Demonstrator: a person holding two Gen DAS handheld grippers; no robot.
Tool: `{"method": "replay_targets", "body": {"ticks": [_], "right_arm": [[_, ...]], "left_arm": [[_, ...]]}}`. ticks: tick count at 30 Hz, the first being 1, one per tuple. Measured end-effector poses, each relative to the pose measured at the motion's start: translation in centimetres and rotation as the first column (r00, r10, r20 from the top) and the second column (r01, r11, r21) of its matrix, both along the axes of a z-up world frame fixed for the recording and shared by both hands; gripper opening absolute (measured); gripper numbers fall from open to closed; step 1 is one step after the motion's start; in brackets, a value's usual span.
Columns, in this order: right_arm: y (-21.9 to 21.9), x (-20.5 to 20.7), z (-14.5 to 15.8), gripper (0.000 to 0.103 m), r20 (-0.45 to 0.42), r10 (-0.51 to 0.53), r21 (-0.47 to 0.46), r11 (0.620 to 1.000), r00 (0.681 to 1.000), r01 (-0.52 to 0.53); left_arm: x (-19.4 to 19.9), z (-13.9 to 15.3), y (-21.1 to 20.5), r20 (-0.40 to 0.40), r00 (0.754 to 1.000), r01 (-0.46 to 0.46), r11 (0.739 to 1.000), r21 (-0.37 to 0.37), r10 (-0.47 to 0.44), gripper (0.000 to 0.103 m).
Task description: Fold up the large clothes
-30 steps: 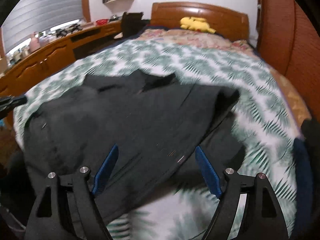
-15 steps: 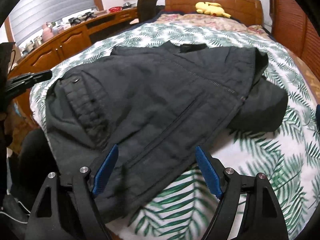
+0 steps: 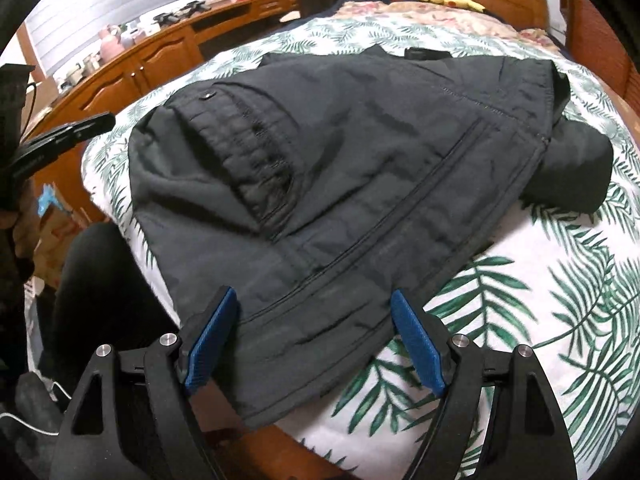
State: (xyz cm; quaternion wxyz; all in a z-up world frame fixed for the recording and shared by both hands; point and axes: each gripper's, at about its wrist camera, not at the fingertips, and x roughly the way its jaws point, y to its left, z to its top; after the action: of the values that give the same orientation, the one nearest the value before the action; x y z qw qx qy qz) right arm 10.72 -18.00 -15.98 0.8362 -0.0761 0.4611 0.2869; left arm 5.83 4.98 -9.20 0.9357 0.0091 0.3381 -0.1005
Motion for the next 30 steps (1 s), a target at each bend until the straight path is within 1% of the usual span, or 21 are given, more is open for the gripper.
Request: {"method": "replay_targets", "body": {"ticks": [1,2,3,4,5,6,7,8,9,10,12,14,17,21,25,26,30], "right_arm": [[0.2,-0.1,-0.1,0.081,0.003,0.005,-0.008,1.0,1.0,-0.005],[0.4,-0.3,-0.2,0.078,0.005,0.011,-0.013,1.0,1.0,-0.01],[0.6,-0.4,-0.3,0.068,0.006,0.017,-0.013,1.0,1.0,-0.017],[0.8,-0.4,-0.3,0.062,0.005,0.034,-0.011,0.999,0.999,-0.034],[1.1,-0.5,-0.4,0.048,0.007,0.045,-0.016,0.999,0.999,-0.045],[1.4,-0.5,-0.4,0.039,0.017,0.051,-0.039,0.998,0.999,-0.051],[1.6,-0.5,-0.4,0.034,0.021,0.059,-0.048,0.997,0.998,-0.058],[1.6,-0.4,-0.5,0.025,0.02,0.066,-0.046,0.997,0.998,-0.065],[1.6,-0.3,-0.5,0.019,0.016,0.072,-0.043,0.997,0.997,-0.071],[1.6,-0.1,-0.5,0.017,0.01,0.084,-0.04,0.996,0.996,-0.083],[1.8,-0.2,-0.3,0.008,0.017,0.105,-0.042,0.994,0.994,-0.104],[2.0,-0.3,0.2,0.006,0.031,0.12,-0.029,0.993,0.992,-0.119],[2.0,-0.2,2.0,0.005,0.07,0.128,0.026,0.991,0.989,-0.13],[3.0,1.2,5.4,0.004,0.153,0.146,0.055,0.986,0.977,-0.156],[5.1,3.9,8.7,0.004,0.236,0.169,0.06,0.98,0.957,-0.188],[5.8,4.3,9.2,0.004,0.248,0.175,0.058,0.979,0.953,-0.195],[8.5,8.1,11.0,0.004,0.3,0.193,0.043,0.976,0.934,-0.216]], "left_arm": [[0.0,0.0,0.2,0.0,1.0,-0.001,1.0,-0.001,0.001,0.0],[-0.1,-0.1,0.3,-0.001,1.0,-0.004,1.0,-0.003,0.004,0.0],[-0.1,-0.2,0.4,-0.002,1.0,-0.006,1.0,-0.005,0.006,0.0],[-0.1,-0.2,0.5,-0.003,1.0,-0.007,1.0,-0.006,0.007,0.0],[-0.1,-0.3,0.6,-0.004,1.0,-0.009,1.0,-0.008,0.009,0.0],[-0.2,-0.3,0.7,-0.004,1.0,-0.01,1.0,-0.009,0.01,0.0],[-0.2,-0.4,0.8,-0.004,1.0,-0.011,1.0,-0.011,0.011,0.0],[-0.3,-0.4,0.9,-0.004,1.0,-0.012,1.0,-0.013,0.011,0.0],[-0.3,-0.5,1.0,-0.004,1.0,-0.013,1.0,-0.015,0.013,0.0],[-0.4,-0.5,1.2,-0.004,1.0,-0.013,1.0,-0.015,0.013,0.0],[-0.4,-0.6,1.4,-0.006,1.0,-0.015,1.0,-0.016,0.015,0.0],[-0.5,-0.6,1.5,-0.005,1.0,-0.019,1.0,-0.015,0.019,0.0],[-0.5,-0.5,1.8,0.0,1.0,-0.025,1.0,-0.015,0.025,0.0],[-0.5,0.0,2.2,0.016,0.999,-0.031,0.999,-0.012,0.031,0.0],[0.1,0.9,2.5,0.042,0.998,-0.036,0.999,-0.003,0.036,0.0],[0.4,1.1,2.6,0.046,0.998,-0.038,0.999,0.0,0.038,0.0],[1.6,1.9,3.2,0.063,0.997,-0.046,0.999,0.013,0.045,0.0]]}}
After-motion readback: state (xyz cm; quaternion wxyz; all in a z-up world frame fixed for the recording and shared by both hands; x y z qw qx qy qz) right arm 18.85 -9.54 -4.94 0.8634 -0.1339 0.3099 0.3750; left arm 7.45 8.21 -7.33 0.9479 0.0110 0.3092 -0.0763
